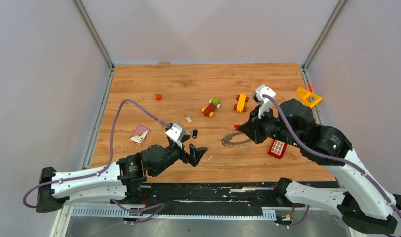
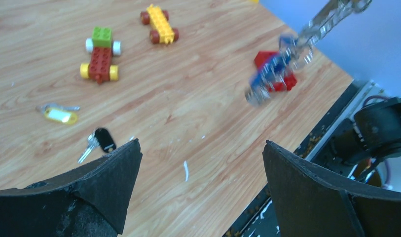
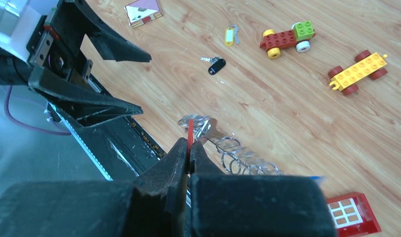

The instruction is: Remove the keys from the keyring

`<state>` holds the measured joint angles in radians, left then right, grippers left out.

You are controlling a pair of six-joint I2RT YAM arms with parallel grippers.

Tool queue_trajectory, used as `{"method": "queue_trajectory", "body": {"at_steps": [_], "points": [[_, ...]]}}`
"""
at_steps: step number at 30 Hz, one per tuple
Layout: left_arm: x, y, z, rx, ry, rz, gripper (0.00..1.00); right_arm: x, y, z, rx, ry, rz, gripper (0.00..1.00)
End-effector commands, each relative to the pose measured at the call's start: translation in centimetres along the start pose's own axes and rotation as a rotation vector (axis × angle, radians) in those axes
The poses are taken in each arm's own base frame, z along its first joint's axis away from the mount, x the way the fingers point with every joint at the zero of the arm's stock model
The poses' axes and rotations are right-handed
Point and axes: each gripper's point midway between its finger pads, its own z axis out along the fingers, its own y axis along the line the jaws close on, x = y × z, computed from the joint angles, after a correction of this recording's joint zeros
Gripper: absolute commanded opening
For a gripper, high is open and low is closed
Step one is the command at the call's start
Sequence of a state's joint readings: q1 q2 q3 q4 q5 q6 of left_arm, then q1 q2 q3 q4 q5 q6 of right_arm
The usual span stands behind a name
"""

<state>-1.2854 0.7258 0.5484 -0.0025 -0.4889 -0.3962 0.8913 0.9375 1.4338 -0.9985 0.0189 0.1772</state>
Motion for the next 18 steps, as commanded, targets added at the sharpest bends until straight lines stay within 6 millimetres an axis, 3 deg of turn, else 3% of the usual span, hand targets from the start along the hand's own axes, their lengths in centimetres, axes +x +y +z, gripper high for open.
{"method": "queue_trajectory", "body": {"at_steps": [1,6,13,18], "points": [[-3.7,-2.2,0.4,0.095,-0.171,-0.03,1.0,-0.8,0.4,-3.0,-0.037,-0.067,-0.037,0.0],[-4.2,-4.5,-0.1,0.254,-0.281,-0.045,1.0,-1.3,1.5,-5.0,-0.106,-0.127,-0.019,0.0],[-3.8,-9.0,-0.1,0.468,-0.279,-0.088,0.99,-1.0,3.4,-5.6,-0.223,-0.154,-0.03,0.0],[-3.4,-10.8,0.1,0.528,-0.28,-0.096,0.94,-0.5,4.2,-6.3,-0.289,-0.181,-0.08,0.0]]}}
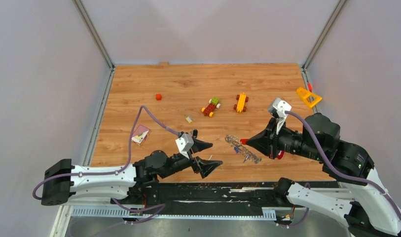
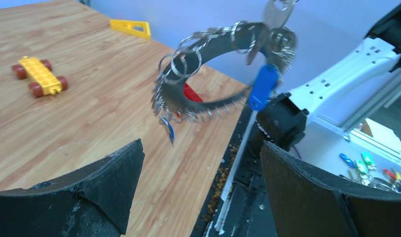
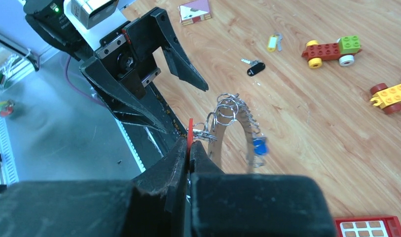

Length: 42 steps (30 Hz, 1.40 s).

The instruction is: Remove the keys from the keyring

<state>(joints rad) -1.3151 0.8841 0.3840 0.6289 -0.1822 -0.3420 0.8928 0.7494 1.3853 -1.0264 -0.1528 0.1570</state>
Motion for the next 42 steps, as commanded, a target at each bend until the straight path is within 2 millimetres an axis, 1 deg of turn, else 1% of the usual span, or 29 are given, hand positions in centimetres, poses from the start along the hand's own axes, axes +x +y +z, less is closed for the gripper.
{"method": "queue_trajectory", "body": {"at_steps": [1,5,7,13,16,18,20,22,23,25,26,29,34,37,39,42], "points": [[-3.0,-3.2,0.8,0.121,-0.112,-0.031,0.93,-1.9,1.9,-0.7,-0.109,-0.11,-0.069,0.0],[-3.3,-3.6,1.0,0.12,-0.114,-0.009,0.88,-2.1,2.6,-1.4,-0.149,-0.147,-0.099,0.0],[-3.6,-3.8,1.1,0.122,-0.117,-0.004,0.84,-2.1,2.5,-1.5,-0.148,-0.155,-0.101,0.0],[-4.1,-4.7,1.3,0.129,-0.094,0.014,0.61,-2.2,2.0,-1.4,-0.116,-0.18,-0.052,0.0],[-4.1,-4.9,1.2,0.12,-0.084,0.025,0.57,-2.5,1.1,-1.6,-0.055,-0.203,-0.014,0.0],[-3.9,-4.7,1.0,0.099,-0.074,0.038,0.6,-2.7,0.4,-1.8,-0.016,-0.222,0.006,0.0],[-4.0,-4.1,0.7,0.066,-0.073,0.049,0.7,-2.9,0.1,-2.1,0.006,-0.241,0.018,0.0],[-4.1,-3.6,0.4,0.04,-0.074,0.06,0.75,-3.0,-0.1,-2.3,0.017,-0.251,0.024,0.0],[-4.3,-3.4,0.2,0.031,-0.076,0.064,0.77,-3.0,-0.1,-2.3,0.019,-0.256,0.026,0.0],[-4.7,-3.3,-0.1,0.026,-0.088,0.067,0.77,-3.0,-0.2,-2.4,0.021,-0.263,0.031,0.0],[-5.0,-3.4,-0.1,0.028,-0.094,0.067,0.75,-3.0,-0.2,-2.3,0.02,-0.262,0.033,0.0],[-5.8,-4.2,0.2,0.055,-0.105,0.069,0.61,-2.6,-0.2,-1.7,0.015,-0.249,0.035,0.0],[-6.4,-6.9,2.0,0.122,-0.088,0.108,0.46,-2.1,0.0,-0.8,-0.003,-0.231,0.045,0.0],[-6.1,-8.1,3.0,0.147,-0.067,0.141,0.38,-2.0,0.3,-0.5,-0.023,-0.229,0.05,0.0],[-5.6,-8.5,3.6,0.154,-0.053,0.158,0.36,-2.0,0.6,-0.4,-0.04,-0.225,0.052,0.0],[-5.7,-9.0,3.9,0.166,-0.056,0.176,0.36,-1.7,1.0,-0.3,-0.067,-0.214,0.049,0.0]]}}
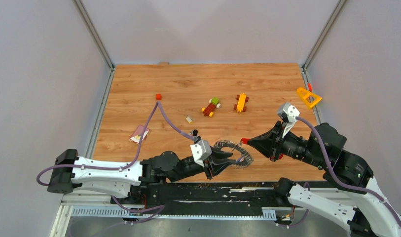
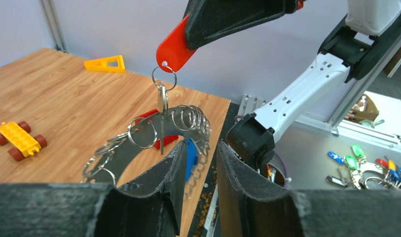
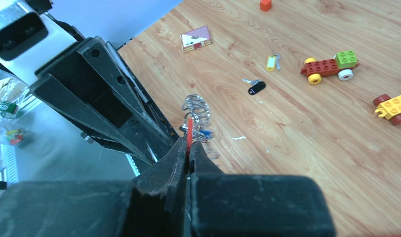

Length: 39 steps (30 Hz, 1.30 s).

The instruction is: Remove the keys from the keyring

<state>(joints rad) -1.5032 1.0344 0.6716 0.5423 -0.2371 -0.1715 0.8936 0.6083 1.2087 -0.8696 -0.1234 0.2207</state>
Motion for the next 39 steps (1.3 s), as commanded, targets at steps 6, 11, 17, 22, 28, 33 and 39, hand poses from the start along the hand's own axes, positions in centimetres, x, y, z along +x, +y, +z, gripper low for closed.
{"method": "queue_trajectory", "body": {"at_steps": [6,11,17,22,28,33,39], "points": [[-1.2,-0.6,1.1,0.02,-0.014,0.134,0.29,-2.1,2.8,-0.2,-0.145,-0.08,-0.007,0.0],[-0.7,-0.2,1.2,0.006,0.0,0.167,0.28,-1.9,3.8,-0.5,-0.209,-0.078,-0.011,0.0],[-0.8,-0.3,1.5,0.016,-0.013,0.2,0.29,-1.8,4.5,-0.7,-0.247,-0.07,-0.008,0.0],[-0.9,-0.5,1.8,0.027,-0.022,0.208,0.22,-1.6,4.9,-0.8,-0.274,-0.066,-0.007,0.0],[-1.4,-0.9,1.9,0.043,-0.041,0.209,0.27,-1.3,5.3,-0.8,-0.296,-0.055,-0.007,0.0],[-1.5,-1.0,1.9,0.05,-0.045,0.211,0.33,-1.0,5.2,-0.6,-0.297,-0.048,-0.008,0.0],[-1.2,-1.0,1.8,0.053,-0.041,0.215,0.35,-0.7,5.3,-0.6,-0.307,-0.039,-0.011,0.0]]}}
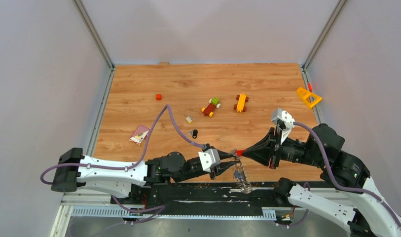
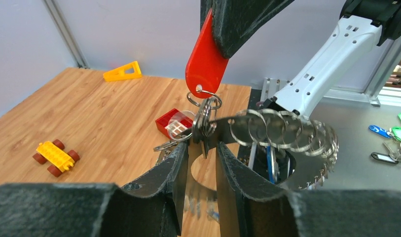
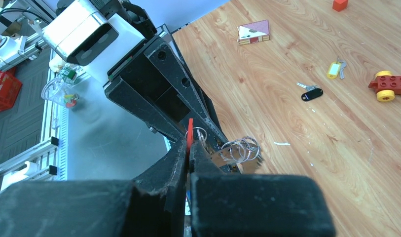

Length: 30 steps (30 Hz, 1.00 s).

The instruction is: Remove the keys from the keyring

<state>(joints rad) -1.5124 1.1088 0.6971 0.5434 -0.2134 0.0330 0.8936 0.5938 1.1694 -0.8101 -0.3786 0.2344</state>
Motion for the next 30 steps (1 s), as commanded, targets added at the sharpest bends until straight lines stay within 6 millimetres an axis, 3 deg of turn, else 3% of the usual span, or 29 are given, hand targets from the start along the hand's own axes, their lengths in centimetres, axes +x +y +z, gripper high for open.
{"method": "queue_trajectory", "body": {"at_steps": [1,6,14,17,18,20,23,30], "points": [[-3.1,-0.3,0.5,0.013,-0.089,0.004,0.35,-1.6,1.1,-0.1,-0.053,-0.068,-0.026,0.0],[-3.2,-0.6,0.5,0.031,-0.094,-0.001,0.27,-1.4,1.1,-0.1,-0.056,-0.066,-0.024,0.0],[-3.7,-1.1,0.2,0.059,-0.112,-0.011,0.01,-1.3,0.8,-0.1,-0.041,-0.064,-0.026,0.0],[-3.8,-1.1,-0.1,0.062,-0.122,-0.017,0.0,-1.2,0.7,-0.1,-0.033,-0.064,-0.028,0.0],[-3.7,-1.1,-0.2,0.065,-0.123,-0.017,0.03,-1.2,0.6,-0.2,-0.027,-0.065,-0.029,0.0],[-3.8,-1.1,-0.5,0.069,-0.128,-0.019,0.27,-1.1,0.4,-0.2,-0.017,-0.063,-0.032,0.0],[-3.8,-1.3,-1.1,0.089,-0.136,-0.012,0.51,-1.0,0.2,-0.1,-0.011,-0.057,-0.033,0.0],[-4.8,-1.2,-2.4,0.1,-0.183,-0.005,0.67,-0.7,0.0,0.2,-0.011,-0.05,-0.034,0.0]]}}
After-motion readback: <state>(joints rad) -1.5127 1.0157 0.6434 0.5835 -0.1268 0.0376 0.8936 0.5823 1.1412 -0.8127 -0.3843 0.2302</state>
